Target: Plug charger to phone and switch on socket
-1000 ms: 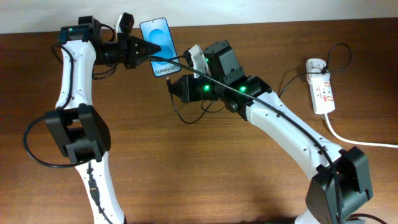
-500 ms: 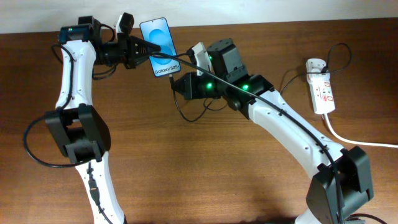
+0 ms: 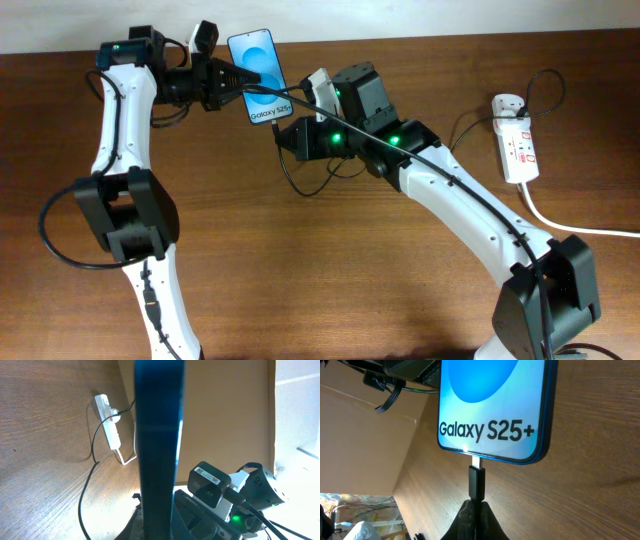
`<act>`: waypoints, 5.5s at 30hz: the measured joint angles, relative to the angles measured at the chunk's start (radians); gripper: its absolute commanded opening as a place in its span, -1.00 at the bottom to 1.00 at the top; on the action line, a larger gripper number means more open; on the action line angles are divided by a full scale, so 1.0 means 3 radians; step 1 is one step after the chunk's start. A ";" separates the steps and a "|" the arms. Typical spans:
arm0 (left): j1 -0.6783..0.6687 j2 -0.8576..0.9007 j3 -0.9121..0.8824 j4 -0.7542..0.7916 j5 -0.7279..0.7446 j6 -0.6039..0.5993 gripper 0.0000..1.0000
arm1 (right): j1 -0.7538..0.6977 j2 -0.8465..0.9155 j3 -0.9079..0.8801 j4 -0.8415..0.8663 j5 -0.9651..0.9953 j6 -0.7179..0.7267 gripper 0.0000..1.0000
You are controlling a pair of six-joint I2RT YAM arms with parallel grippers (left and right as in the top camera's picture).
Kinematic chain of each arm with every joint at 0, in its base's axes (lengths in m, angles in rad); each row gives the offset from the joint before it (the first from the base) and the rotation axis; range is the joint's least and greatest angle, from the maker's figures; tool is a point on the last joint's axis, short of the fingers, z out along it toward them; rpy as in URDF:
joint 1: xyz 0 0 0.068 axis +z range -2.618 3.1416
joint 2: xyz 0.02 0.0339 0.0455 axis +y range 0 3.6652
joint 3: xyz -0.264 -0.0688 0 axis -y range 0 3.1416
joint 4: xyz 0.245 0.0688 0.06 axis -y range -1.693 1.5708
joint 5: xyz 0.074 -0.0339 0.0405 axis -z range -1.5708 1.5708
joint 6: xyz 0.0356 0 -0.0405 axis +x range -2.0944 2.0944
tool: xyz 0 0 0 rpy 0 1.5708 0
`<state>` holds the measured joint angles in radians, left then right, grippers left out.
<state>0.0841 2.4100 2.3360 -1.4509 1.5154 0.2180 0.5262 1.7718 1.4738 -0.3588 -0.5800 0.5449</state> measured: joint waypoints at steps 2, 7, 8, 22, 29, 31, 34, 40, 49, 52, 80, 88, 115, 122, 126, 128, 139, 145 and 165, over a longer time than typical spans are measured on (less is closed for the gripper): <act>-0.0010 0.0000 0.0000 0.0001 0.0003 0.0000 -1.00 | 0.0000 0.0000 0.0000 -0.0001 -0.0001 0.0000 -0.92; -0.0015 0.0000 0.0000 0.0003 0.0011 0.0000 -1.00 | -0.0024 0.0000 0.0000 -0.0001 -0.0029 0.0008 -0.92; -0.0017 0.0000 0.0000 0.0004 0.0014 0.0000 -1.00 | -0.0037 0.0000 0.0000 -0.0003 -0.0052 0.0015 -0.92; -0.0024 0.0000 0.0000 -0.0010 0.0062 0.0062 -1.00 | -0.0079 0.0000 0.0000 0.0001 -0.0172 0.0032 -0.92; -0.0043 0.0000 0.0000 -0.0013 0.0065 0.0074 -1.00 | -0.0084 0.0000 -0.0001 0.0003 -0.0178 0.0033 -0.92; -0.0052 0.0000 0.0000 0.0000 0.0074 0.0075 -1.00 | -0.0095 0.0000 0.0000 0.0004 -0.0191 0.0033 -0.92; -0.0056 0.0000 0.0000 0.0001 0.0074 0.0076 -1.00 | -0.0102 0.0000 -0.0001 0.0004 -0.0205 0.0042 -0.92; -0.0075 0.0000 0.0000 -0.0013 0.0061 0.0084 -1.00 | -0.0211 0.0000 -0.0001 0.0013 -0.0415 0.0042 -0.92; -0.0078 0.0000 0.0000 -0.0205 0.0045 0.0099 -1.00 | -0.0212 0.0000 -0.0001 0.0001 -0.0465 0.0045 -0.92; -0.0094 0.0000 0.0000 -0.0254 -0.0031 0.0111 -1.00 | -0.0220 0.0000 -0.0001 0.0122 -0.0356 0.0045 -0.91; -0.1021 -0.0017 -0.0773 0.0727 -0.3202 -0.1074 -1.00 | -0.0865 -0.0561 0.0011 -0.2261 -0.0134 -0.0866 0.97; -0.1022 -0.0058 -0.1314 0.0977 -0.2865 -0.1156 -0.05 | -0.0865 -0.0561 0.0011 -0.2155 -0.0074 -0.0882 0.97; -0.0251 -0.1954 -0.1044 0.1164 -0.4569 -0.1143 0.99 | -0.3287 0.0216 0.1083 -0.2619 0.1776 -0.0694 0.97; -0.0251 -0.1954 -0.1049 0.1165 -0.4582 -0.1142 0.98 | -0.3339 0.0867 0.1008 -0.2135 0.2183 -0.0834 0.97; -0.0251 -0.1954 -0.1049 0.1165 -0.4583 -0.1142 0.99 | -0.3451 0.1305 0.1005 -0.1911 0.1809 -0.1162 0.97; -0.0251 -0.1954 -0.1049 0.1164 -0.4583 -0.1143 1.00 | -0.3474 0.1414 0.1002 -0.1831 0.1687 -0.1247 0.97; -0.0251 -0.1954 -0.1049 0.1162 -0.4583 -0.1142 0.99 | -0.3487 0.1634 0.0996 -0.1511 0.1363 -0.1376 0.97; -0.0251 -0.1954 -0.1049 0.1164 -0.4583 -0.1143 0.99 | -0.3492 0.1647 0.0996 -0.1414 0.1296 -0.1378 0.97; -0.0251 -0.1954 -0.1049 0.1164 -0.4583 -0.1142 0.99 | -0.3492 0.1654 0.0996 -0.1396 0.1237 -0.1377 0.97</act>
<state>0.0090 1.8236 2.0212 -1.1019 0.1406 -0.1246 -0.5213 2.2681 1.7725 -0.7776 -0.2089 0.1318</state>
